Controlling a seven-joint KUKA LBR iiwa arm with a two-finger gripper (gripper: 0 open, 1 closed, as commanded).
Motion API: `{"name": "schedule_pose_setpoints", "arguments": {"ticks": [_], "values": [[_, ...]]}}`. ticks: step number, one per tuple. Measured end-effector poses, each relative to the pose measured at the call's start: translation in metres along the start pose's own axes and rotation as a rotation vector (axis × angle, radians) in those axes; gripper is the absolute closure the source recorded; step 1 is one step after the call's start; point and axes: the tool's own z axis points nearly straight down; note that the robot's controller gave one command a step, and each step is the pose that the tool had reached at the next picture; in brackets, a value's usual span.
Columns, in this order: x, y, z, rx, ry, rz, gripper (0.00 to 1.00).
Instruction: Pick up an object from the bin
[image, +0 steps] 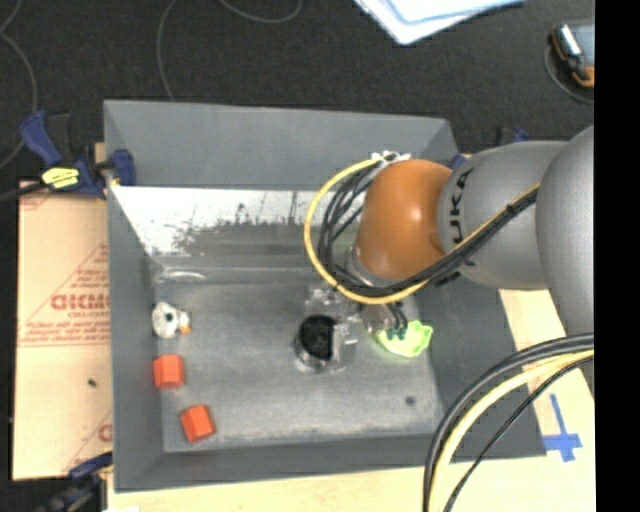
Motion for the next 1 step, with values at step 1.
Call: {"name": "schedule_pose_setpoints", "arguments": {"ticks": [1], "values": [[0.0,0.0,0.0,0.0,0.0,0.0,1.0]]}}
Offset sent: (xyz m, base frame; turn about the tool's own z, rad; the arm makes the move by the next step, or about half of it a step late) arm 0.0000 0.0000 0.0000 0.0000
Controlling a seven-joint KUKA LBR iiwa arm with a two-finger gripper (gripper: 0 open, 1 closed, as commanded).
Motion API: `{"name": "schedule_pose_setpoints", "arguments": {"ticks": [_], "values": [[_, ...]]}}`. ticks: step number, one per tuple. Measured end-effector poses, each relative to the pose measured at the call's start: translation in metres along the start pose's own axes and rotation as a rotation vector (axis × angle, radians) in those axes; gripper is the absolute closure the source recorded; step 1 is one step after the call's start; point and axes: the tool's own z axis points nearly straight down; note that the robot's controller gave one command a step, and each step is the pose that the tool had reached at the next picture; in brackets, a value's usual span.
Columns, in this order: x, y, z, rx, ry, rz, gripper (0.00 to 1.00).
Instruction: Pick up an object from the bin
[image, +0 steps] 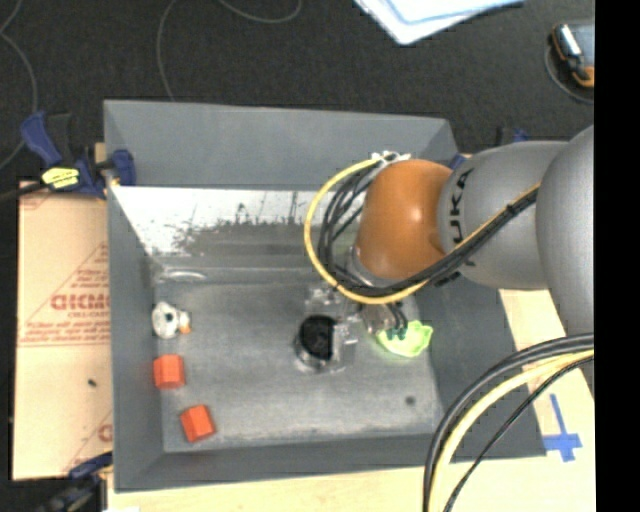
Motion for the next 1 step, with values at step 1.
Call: {"name": "schedule_pose_setpoints", "arguments": {"ticks": [1], "values": [[0.0,0.0,0.0,0.0,0.0,0.0,1.0]]}}
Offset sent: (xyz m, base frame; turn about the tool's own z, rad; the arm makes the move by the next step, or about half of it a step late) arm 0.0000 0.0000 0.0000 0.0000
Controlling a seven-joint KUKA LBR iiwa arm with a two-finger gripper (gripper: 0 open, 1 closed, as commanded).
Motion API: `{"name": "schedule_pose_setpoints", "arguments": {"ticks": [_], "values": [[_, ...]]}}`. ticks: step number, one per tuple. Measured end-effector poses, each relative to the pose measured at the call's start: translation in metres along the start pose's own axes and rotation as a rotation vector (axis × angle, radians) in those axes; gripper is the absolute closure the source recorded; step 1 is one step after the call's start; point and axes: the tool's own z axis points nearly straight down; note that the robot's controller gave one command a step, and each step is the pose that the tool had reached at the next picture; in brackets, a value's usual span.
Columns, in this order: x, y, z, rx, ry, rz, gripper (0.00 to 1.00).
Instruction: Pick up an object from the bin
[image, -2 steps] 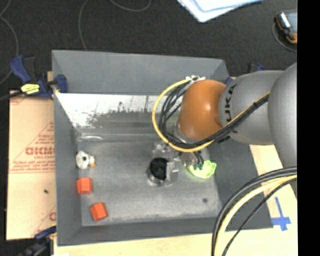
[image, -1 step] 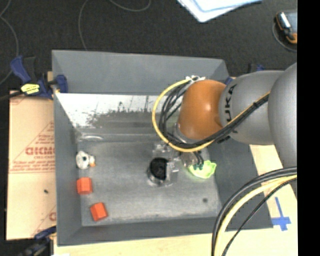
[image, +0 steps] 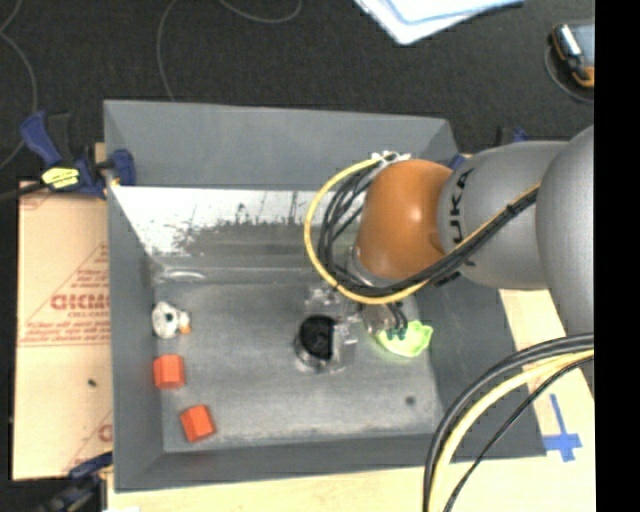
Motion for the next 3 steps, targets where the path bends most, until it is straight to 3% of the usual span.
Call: {"name": "schedule_pose_setpoints", "arguments": {"ticks": [3], "values": [[0.0,0.0,0.0,0.0,0.0,0.0,1.0]]}}
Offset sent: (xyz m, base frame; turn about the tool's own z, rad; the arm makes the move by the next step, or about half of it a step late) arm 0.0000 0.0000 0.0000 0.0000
